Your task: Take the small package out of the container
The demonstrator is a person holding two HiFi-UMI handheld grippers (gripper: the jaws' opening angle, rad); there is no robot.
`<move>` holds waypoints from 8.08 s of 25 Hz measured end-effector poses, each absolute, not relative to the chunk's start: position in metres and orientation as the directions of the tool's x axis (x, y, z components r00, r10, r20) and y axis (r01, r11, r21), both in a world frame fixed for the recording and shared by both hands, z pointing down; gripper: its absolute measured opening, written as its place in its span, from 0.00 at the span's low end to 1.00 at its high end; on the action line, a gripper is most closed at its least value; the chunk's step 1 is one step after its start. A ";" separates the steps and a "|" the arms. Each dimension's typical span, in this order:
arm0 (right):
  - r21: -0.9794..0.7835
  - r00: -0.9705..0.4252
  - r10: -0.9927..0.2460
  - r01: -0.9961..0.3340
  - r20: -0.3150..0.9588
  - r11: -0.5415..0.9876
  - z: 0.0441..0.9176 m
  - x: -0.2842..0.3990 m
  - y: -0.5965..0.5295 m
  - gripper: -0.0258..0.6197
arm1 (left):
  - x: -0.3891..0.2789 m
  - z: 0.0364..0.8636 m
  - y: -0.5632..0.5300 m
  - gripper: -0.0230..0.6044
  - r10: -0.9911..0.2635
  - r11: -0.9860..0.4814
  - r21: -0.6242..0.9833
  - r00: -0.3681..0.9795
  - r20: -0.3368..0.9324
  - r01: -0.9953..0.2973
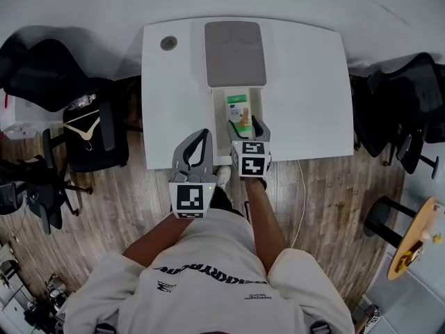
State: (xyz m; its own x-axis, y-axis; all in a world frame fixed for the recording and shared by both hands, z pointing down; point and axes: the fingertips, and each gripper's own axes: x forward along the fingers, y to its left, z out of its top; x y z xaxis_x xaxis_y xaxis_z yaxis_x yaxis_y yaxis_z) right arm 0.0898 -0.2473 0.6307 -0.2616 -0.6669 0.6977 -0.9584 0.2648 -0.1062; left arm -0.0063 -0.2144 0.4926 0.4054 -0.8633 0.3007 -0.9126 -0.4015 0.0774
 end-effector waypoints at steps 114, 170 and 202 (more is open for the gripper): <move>-0.152 -0.239 -0.731 -0.971 0.639 0.185 0.605 0.098 -0.214 0.58 | -0.016 0.452 -0.167 0.04 -0.889 -0.405 0.048 0.405 0.212 -0.913; -0.118 -0.328 -0.910 -0.944 0.254 0.307 0.437 0.084 -0.162 0.58 | -0.023 0.412 -0.159 0.04 -0.803 -0.574 0.145 0.589 0.092 -0.806; -0.097 -0.354 -0.925 -0.934 0.139 0.343 0.408 0.079 -0.155 0.58 | -0.002 0.407 -0.148 0.04 -0.719 -0.689 0.092 0.694 0.037 -0.719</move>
State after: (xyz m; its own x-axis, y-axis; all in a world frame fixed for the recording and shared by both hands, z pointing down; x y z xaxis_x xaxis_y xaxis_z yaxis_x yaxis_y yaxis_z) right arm 0.0786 -0.1554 0.4079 -0.3536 -0.9251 0.1386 -0.9345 0.3426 -0.0970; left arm -0.0016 -0.1478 0.4065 0.6943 -0.7187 0.0369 -0.7185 -0.6894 0.0922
